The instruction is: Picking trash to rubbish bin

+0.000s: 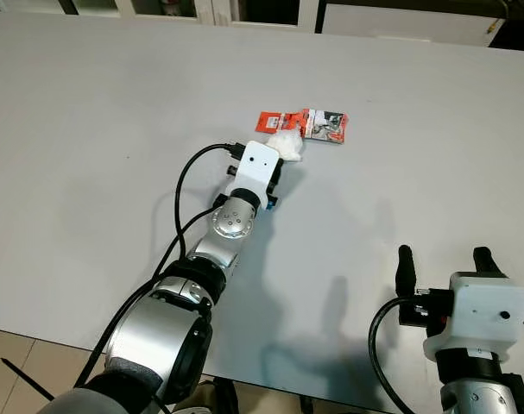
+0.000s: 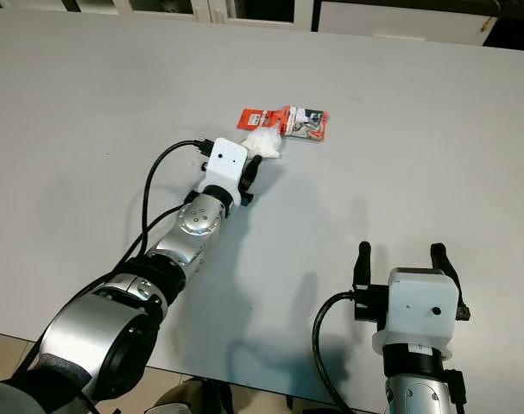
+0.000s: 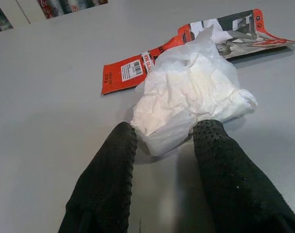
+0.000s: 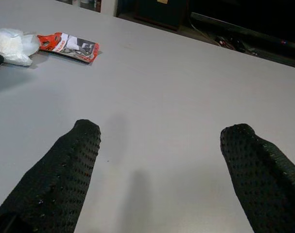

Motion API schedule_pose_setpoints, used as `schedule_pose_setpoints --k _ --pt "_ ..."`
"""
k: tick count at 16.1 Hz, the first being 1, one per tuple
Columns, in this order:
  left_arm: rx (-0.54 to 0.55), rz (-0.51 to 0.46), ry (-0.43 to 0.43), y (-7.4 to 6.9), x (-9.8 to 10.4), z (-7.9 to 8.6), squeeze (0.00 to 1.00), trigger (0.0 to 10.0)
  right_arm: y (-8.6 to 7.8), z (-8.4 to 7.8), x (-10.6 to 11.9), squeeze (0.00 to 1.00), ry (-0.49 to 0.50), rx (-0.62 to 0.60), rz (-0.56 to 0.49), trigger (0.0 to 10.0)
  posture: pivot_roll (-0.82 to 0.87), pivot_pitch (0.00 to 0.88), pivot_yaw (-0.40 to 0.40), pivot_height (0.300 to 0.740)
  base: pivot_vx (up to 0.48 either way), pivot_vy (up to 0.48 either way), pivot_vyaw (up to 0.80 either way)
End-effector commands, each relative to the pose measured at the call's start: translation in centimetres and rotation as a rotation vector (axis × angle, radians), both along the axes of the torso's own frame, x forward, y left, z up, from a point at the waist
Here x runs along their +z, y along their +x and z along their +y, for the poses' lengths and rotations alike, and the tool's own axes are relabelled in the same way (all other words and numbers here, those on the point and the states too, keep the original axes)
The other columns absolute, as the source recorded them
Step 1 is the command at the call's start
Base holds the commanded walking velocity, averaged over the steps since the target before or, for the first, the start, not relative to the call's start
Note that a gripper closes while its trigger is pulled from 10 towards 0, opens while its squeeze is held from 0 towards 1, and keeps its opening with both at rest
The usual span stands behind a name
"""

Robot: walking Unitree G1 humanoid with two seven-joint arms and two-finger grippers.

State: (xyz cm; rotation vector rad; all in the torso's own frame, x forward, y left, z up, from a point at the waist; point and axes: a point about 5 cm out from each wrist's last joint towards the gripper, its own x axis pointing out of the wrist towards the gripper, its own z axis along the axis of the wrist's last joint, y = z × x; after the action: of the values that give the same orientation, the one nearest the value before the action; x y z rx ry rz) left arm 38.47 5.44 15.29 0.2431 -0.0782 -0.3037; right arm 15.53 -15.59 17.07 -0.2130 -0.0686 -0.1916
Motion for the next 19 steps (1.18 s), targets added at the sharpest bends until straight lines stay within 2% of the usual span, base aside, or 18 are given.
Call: schedule_pose_setpoints --k 1,12,19 --pt "0.033 0.090 0.027 -0.5 -2.2 0.8 0.00 0.0 -0.2 -0.2 0.0 0.00 -0.009 -0.004 0.015 10.0 -0.25 0.265 0.040 0.740 0.000 0.000 0.00" --pt "0.051 0.036 -0.019 -0.6 -1.9 1.1 0.00 0.0 0.7 -0.4 0.0 0.00 -0.021 0.030 0.008 10.0 -0.22 0.236 0.013 0.740 0.000 0.000 0.00" --pt "0.074 -0.017 -0.085 -0.8 -1.8 2.4 0.00 0.0 2.2 -0.5 -0.1 0.00 -0.029 0.113 0.009 10.0 -0.15 0.199 -0.027 0.740 0.000 0.000 0.00"
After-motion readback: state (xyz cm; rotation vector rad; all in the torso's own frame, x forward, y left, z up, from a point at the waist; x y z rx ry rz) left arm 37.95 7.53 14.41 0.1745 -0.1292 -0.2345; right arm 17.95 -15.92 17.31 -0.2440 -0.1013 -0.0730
